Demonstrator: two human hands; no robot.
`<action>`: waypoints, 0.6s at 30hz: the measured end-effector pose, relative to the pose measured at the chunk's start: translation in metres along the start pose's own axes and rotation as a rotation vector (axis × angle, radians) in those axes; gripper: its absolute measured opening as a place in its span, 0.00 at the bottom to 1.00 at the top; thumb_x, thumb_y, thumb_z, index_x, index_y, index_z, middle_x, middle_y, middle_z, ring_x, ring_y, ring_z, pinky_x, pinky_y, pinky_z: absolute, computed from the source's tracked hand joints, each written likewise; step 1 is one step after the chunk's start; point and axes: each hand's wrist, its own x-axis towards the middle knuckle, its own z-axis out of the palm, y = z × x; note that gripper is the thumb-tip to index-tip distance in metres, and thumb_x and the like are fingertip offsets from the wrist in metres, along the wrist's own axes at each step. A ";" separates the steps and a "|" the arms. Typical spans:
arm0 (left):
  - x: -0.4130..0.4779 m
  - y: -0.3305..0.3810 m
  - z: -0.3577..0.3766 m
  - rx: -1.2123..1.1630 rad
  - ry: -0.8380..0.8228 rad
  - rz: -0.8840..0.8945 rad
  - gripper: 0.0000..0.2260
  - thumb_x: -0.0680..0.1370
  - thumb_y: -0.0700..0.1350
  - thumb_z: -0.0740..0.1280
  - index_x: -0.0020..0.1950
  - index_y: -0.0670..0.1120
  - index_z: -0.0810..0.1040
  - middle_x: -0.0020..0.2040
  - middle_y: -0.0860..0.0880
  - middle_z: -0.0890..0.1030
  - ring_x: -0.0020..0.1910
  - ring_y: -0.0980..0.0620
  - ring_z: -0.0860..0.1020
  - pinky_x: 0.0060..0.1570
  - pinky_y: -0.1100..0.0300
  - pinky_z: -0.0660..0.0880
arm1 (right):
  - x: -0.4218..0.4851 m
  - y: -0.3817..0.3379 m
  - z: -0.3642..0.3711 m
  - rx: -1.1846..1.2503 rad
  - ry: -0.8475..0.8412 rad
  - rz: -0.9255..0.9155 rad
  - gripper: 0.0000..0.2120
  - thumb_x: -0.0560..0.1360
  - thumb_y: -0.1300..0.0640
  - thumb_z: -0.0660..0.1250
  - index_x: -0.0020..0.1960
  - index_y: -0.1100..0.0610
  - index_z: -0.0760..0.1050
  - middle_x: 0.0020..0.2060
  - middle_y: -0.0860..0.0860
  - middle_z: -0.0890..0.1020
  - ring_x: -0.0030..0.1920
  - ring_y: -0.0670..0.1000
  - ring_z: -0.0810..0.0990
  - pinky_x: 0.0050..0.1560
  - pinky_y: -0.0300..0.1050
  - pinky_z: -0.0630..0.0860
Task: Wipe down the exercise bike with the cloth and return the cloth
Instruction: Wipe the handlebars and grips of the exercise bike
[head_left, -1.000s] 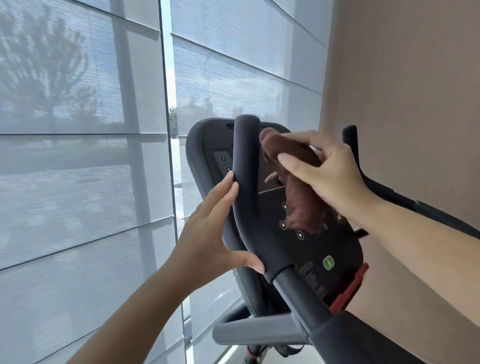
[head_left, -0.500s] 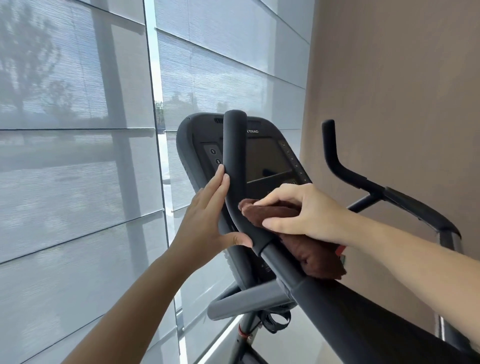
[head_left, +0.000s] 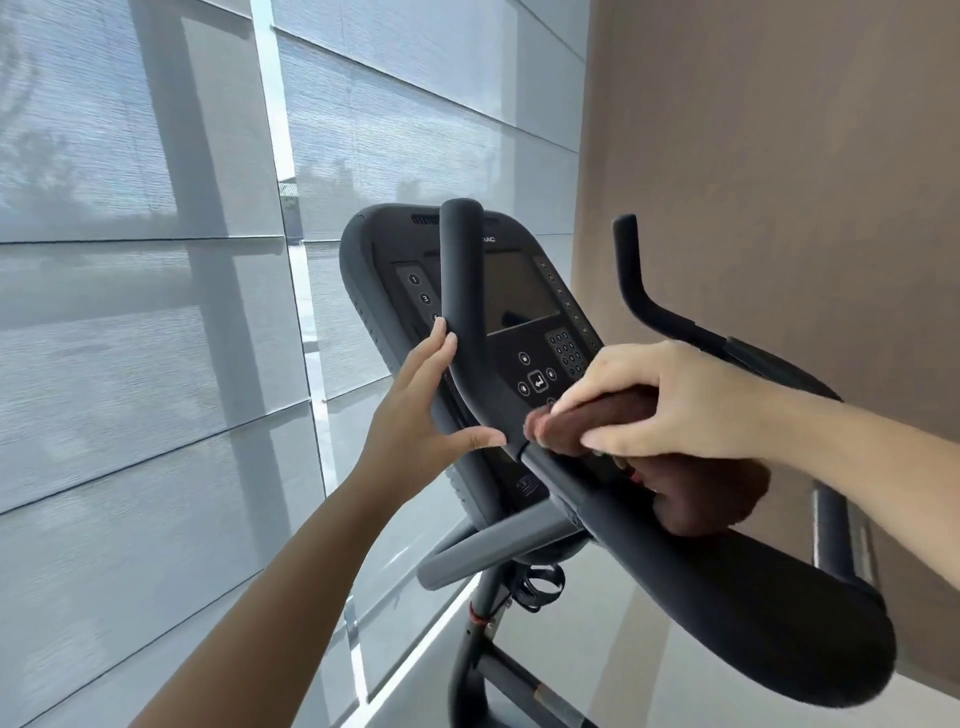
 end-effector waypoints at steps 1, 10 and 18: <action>0.000 -0.002 -0.001 -0.004 0.002 0.011 0.44 0.61 0.59 0.71 0.73 0.49 0.58 0.74 0.58 0.55 0.70 0.65 0.55 0.61 0.81 0.51 | 0.010 -0.003 0.005 0.031 0.100 0.004 0.15 0.67 0.58 0.71 0.48 0.40 0.79 0.45 0.42 0.80 0.48 0.40 0.78 0.55 0.37 0.71; 0.007 -0.023 -0.005 -0.060 0.030 0.182 0.37 0.65 0.55 0.70 0.70 0.42 0.65 0.72 0.49 0.61 0.70 0.58 0.61 0.66 0.71 0.57 | 0.003 -0.011 0.032 -0.225 0.004 0.070 0.16 0.68 0.52 0.70 0.52 0.36 0.77 0.47 0.40 0.73 0.49 0.40 0.74 0.50 0.27 0.66; 0.038 -0.047 -0.025 -0.114 0.001 0.294 0.27 0.65 0.52 0.75 0.61 0.43 0.73 0.67 0.49 0.70 0.65 0.54 0.69 0.61 0.65 0.64 | 0.015 -0.040 0.037 -0.250 0.382 0.225 0.18 0.67 0.56 0.72 0.49 0.35 0.77 0.46 0.41 0.77 0.49 0.39 0.76 0.54 0.30 0.68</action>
